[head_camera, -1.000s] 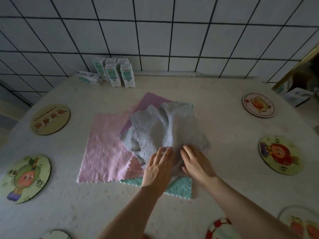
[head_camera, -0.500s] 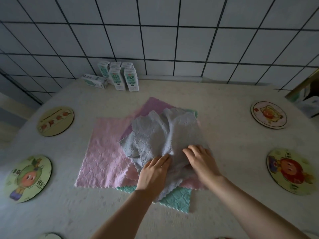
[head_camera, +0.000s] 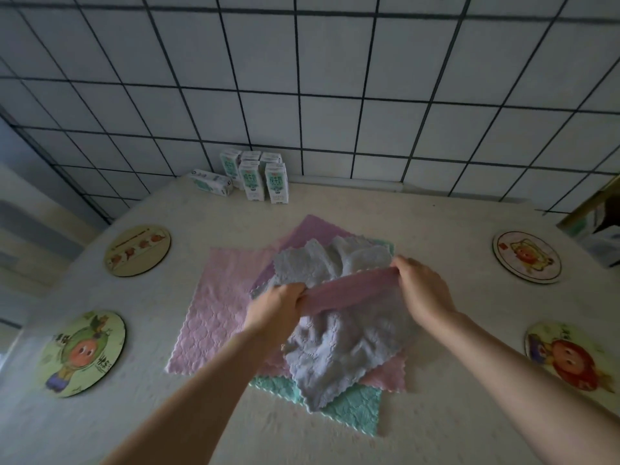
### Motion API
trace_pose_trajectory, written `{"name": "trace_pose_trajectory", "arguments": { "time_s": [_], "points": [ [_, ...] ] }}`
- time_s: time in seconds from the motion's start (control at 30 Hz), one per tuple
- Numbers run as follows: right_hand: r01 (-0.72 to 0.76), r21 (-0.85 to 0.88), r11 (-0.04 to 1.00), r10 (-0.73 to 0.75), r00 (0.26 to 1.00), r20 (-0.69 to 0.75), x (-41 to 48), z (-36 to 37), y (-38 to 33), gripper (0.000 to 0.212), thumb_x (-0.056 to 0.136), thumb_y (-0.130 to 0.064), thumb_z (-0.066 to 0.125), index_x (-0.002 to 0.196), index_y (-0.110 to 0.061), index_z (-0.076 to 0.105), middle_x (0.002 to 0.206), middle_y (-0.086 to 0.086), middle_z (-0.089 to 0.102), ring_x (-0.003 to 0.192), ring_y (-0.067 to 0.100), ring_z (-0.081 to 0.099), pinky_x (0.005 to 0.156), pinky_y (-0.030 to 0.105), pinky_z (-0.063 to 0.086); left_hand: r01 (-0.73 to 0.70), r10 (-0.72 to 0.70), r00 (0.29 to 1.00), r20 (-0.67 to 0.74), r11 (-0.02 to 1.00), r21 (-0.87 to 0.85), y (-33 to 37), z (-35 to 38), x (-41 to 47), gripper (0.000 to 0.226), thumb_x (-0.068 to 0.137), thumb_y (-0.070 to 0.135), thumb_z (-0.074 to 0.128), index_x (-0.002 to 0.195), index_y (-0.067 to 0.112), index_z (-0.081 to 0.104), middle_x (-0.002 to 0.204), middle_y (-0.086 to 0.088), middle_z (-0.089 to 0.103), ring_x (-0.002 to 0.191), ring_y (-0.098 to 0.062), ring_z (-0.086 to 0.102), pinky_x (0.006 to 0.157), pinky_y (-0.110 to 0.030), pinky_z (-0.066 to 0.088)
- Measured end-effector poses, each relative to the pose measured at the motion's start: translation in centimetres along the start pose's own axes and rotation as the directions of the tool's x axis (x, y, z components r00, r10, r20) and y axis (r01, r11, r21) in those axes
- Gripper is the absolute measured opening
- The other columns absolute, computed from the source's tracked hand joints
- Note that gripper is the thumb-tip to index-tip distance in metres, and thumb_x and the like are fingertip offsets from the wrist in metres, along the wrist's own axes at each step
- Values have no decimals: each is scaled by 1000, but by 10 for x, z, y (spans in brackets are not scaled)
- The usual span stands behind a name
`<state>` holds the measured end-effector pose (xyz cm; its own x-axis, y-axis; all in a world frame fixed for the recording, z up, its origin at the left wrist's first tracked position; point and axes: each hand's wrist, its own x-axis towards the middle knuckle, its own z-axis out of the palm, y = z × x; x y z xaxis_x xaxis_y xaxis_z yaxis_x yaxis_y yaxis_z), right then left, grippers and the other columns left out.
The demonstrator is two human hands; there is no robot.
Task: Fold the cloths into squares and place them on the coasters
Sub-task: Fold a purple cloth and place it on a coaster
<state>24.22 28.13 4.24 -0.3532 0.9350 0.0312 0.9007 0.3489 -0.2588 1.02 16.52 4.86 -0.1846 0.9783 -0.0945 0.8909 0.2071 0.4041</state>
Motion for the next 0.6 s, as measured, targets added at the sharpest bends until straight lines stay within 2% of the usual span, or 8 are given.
{"name": "trace_pose_trajectory", "arguments": {
  "time_s": [0.1, 0.17, 0.23, 0.3, 0.37, 0.47, 0.53, 0.6],
  "points": [
    [34, 87, 996, -27, 996, -88, 21, -26, -22, 22, 87, 1, 42, 98, -11, 56, 92, 15, 63, 82, 34, 62, 67, 36, 47, 64, -68, 996, -55, 996, -67, -11, -35, 5, 17, 94, 24, 48, 83, 22, 61, 73, 0, 63, 68, -23, 59, 53, -27, 40],
    [62, 187, 980, -35, 989, -147, 32, -43, -42, 19, 88, 3, 41, 91, -8, 57, 86, 15, 64, 76, 31, 61, 62, 33, 44, 81, -106, 990, -88, 965, -248, -19, -58, 8, 20, 93, 15, 49, 79, 19, 62, 68, -2, 60, 59, -24, 61, 47, -25, 43],
    [121, 278, 953, -60, 974, -219, 40, -58, -66, 22, 88, 3, 42, 92, -9, 61, 88, 13, 67, 78, 28, 61, 65, 28, 42, 122, -184, 978, -101, 888, -444, -28, -82, 11, 21, 92, 5, 48, 85, 14, 67, 72, -2, 62, 54, -21, 65, 45, -26, 52],
    [201, 302, 932, -108, 948, -299, 45, -72, -95, 23, 87, 3, 46, 96, -7, 65, 93, 12, 69, 84, 26, 64, 72, 24, 42, 145, -263, 953, -148, 830, -539, -41, -105, 14, 25, 91, 1, 47, 93, 12, 70, 81, -6, 66, 62, -19, 66, 52, -25, 55],
    [258, 301, 918, -143, 924, -355, 48, -82, -125, 22, 87, 3, 50, 98, -6, 65, 95, 10, 70, 86, 23, 64, 75, 20, 42, 112, -279, 926, -254, 847, -520, -58, -127, 14, 25, 90, 1, 48, 96, 11, 71, 82, -6, 66, 70, -20, 63, 53, -20, 46],
    [308, 280, 910, -185, 902, -390, 46, -90, -171, 23, 85, 4, 51, 100, -7, 64, 99, 9, 68, 90, 22, 63, 79, 27, 48, 21, -224, 885, -409, 896, -444, -92, -164, 5, 21, 93, 8, 51, 102, 8, 70, 86, -4, 66, 77, -20, 59, 64, -22, 37],
    [330, 244, 912, -212, 888, -409, 43, -88, -202, 29, 82, 7, 50, 103, -7, 63, 104, 10, 67, 95, 25, 62, 84, 32, 50, -40, -140, 861, -489, 940, -339, -119, -186, -9, 22, 94, 11, 50, 106, 8, 69, 89, -3, 67, 79, -18, 58, 69, -22, 38],
    [343, 225, 912, -223, 875, -430, 34, -81, -232, 34, 80, 12, 49, 104, -7, 64, 106, 11, 67, 97, 27, 63, 86, 36, 51, -129, -27, 837, -546, 961, -246, -151, -203, -25, 22, 94, 10, 51, 107, 8, 68, 95, -6, 70, 83, -21, 63, 74, -24, 45]
  ]
}}
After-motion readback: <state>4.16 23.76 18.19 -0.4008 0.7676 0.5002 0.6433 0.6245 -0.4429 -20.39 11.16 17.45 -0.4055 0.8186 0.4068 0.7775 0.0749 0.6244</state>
